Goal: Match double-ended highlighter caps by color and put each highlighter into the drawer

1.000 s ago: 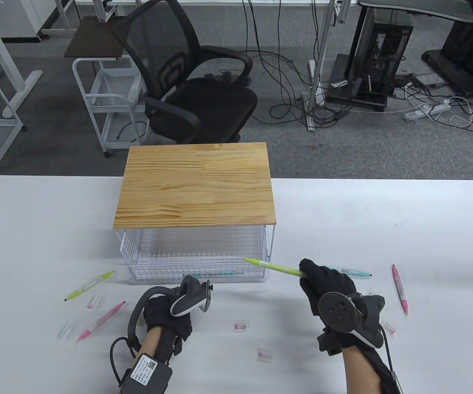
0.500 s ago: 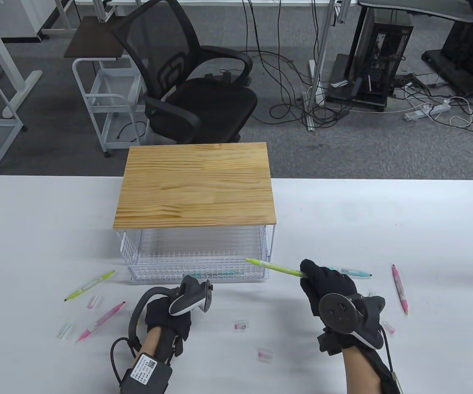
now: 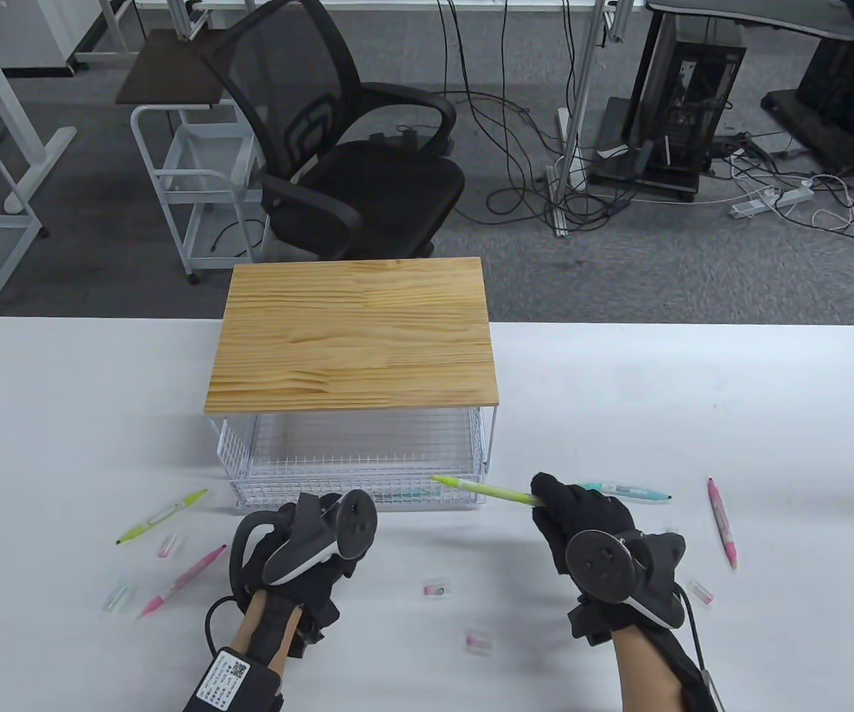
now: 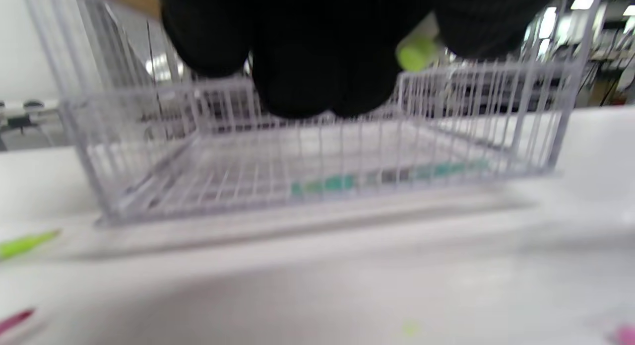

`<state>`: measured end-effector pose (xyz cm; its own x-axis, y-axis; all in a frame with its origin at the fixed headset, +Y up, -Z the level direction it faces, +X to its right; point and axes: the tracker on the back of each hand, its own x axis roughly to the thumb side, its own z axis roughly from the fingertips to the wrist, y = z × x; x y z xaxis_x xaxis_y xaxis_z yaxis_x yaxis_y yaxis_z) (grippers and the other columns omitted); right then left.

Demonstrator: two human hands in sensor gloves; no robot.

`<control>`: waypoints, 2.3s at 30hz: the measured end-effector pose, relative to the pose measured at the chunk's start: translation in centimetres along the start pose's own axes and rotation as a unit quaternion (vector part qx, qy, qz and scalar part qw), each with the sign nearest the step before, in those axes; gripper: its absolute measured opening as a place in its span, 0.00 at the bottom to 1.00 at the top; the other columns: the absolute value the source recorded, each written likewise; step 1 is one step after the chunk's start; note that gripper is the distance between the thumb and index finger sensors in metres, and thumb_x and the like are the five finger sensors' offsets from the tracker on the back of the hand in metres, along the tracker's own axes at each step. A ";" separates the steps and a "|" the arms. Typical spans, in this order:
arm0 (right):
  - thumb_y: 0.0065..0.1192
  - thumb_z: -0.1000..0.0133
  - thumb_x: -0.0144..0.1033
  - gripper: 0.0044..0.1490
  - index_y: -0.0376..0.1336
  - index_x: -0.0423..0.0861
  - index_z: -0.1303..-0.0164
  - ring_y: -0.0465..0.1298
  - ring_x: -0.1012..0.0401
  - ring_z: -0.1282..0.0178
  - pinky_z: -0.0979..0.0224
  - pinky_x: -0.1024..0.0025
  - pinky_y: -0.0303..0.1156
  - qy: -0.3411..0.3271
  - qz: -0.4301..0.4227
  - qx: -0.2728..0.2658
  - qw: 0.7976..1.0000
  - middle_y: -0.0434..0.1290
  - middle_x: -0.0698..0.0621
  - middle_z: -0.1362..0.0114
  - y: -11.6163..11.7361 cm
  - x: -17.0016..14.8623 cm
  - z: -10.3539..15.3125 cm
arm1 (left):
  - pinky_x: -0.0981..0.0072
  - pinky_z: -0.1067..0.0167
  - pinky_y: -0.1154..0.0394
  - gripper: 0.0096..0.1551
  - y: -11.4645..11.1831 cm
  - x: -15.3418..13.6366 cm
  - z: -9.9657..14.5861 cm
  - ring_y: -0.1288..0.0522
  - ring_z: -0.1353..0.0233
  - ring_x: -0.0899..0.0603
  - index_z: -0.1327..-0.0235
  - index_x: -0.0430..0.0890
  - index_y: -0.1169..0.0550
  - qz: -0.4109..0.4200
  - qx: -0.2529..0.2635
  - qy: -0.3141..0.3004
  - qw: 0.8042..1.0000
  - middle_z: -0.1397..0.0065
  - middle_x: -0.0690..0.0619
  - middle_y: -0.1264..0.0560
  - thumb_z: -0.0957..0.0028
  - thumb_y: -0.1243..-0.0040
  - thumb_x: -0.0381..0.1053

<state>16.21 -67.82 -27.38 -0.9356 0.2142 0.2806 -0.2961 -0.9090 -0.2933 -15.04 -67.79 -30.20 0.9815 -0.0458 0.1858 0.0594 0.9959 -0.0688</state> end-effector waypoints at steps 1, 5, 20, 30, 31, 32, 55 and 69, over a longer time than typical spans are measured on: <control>0.58 0.41 0.44 0.31 0.61 0.53 0.25 0.80 0.58 0.45 0.28 0.54 0.74 -0.004 0.000 0.001 1.000 0.76 0.52 0.34 0.0 0.1 0.0 | 0.50 0.31 0.24 0.26 0.4 0.2 0.3 0.19 0.36 0.49 0.29 0.59 0.32 0.009 0.026 -0.005 1.000 0.28 0.55 0.22 0.41 0.49 0.63; 0.59 0.41 0.44 0.31 0.61 0.53 0.25 0.81 0.59 0.45 0.28 0.54 0.74 -0.012 0.003 0.007 1.000 0.76 0.53 0.34 0.0 0.6 0.0 | 0.53 0.35 0.21 0.27 0.7 0.7 0.9 0.17 0.43 0.52 0.28 0.55 0.35 0.015 0.118 -0.005 0.993 0.33 0.54 0.20 0.40 0.50 0.60; 0.58 0.41 0.44 0.31 0.61 0.54 0.25 0.80 0.59 0.45 0.28 0.54 0.74 -0.044 0.026 0.030 0.998 0.76 0.53 0.34 1.0 2.4 -0.2 | 0.53 0.32 0.24 0.26 -0.2 0.7 0.6 0.19 0.41 0.53 0.29 0.69 0.36 0.017 0.143 -0.011 0.989 0.34 0.61 0.22 0.42 0.49 0.57; 0.58 0.41 0.44 0.31 0.61 0.53 0.25 0.81 0.59 0.45 0.28 0.54 0.74 -0.044 0.031 0.031 0.998 0.76 0.53 0.35 1.1 2.4 -0.3 | 0.53 0.33 0.23 0.26 -0.3 1.4 0.7 0.18 0.42 0.53 0.28 0.68 0.35 0.011 0.138 -0.034 0.990 0.34 0.61 0.21 0.42 0.49 0.57; 0.58 0.41 0.44 0.31 0.61 0.53 0.25 0.81 0.59 0.45 0.28 0.54 0.74 -0.045 0.031 0.031 0.998 0.76 0.53 0.35 1.1 2.4 -0.3 | 0.53 0.33 0.23 0.26 -0.3 1.6 0.7 0.18 0.42 0.53 0.28 0.68 0.35 0.009 0.139 -0.036 0.990 0.34 0.61 0.21 0.42 0.48 0.57; 0.58 0.41 0.44 0.31 0.61 0.53 0.25 0.81 0.59 0.45 0.28 0.54 0.74 -0.045 0.032 0.031 0.998 0.76 0.53 0.34 1.1 2.4 -0.3 | 0.53 0.33 0.23 0.27 -0.4 1.6 0.7 0.18 0.41 0.53 0.28 0.68 0.35 0.008 0.138 -0.037 0.990 0.34 0.61 0.21 0.42 0.48 0.57; 0.56 0.41 0.42 0.31 0.61 0.52 0.25 0.81 0.61 0.47 0.30 0.54 0.75 -0.060 0.016 0.045 0.997 0.77 0.53 0.36 1.5 2.7 -0.5 | 0.56 0.35 0.21 0.28 -0.2 3.9 1.5 0.17 0.46 0.55 0.28 0.59 0.33 -0.047 0.184 -0.089 0.978 0.39 0.60 0.19 0.43 0.49 0.54; 0.56 0.41 0.41 0.31 0.62 0.51 0.26 0.81 0.61 0.49 0.30 0.55 0.76 -0.079 0.041 0.055 0.995 0.77 0.52 0.38 2.0 3.6 -0.2 | 0.55 0.36 0.21 0.27 -0.8 4.3 1.4 0.17 0.47 0.54 0.28 0.58 0.33 -0.085 0.177 -0.081 0.977 0.40 0.59 0.18 0.43 0.50 0.53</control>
<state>12.21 -68.84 -27.16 -0.9116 0.0869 0.4019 -0.1887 -0.9568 -0.2212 -11.11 -68.66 -27.93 0.9192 -0.2283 0.3208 0.1243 0.9413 0.3138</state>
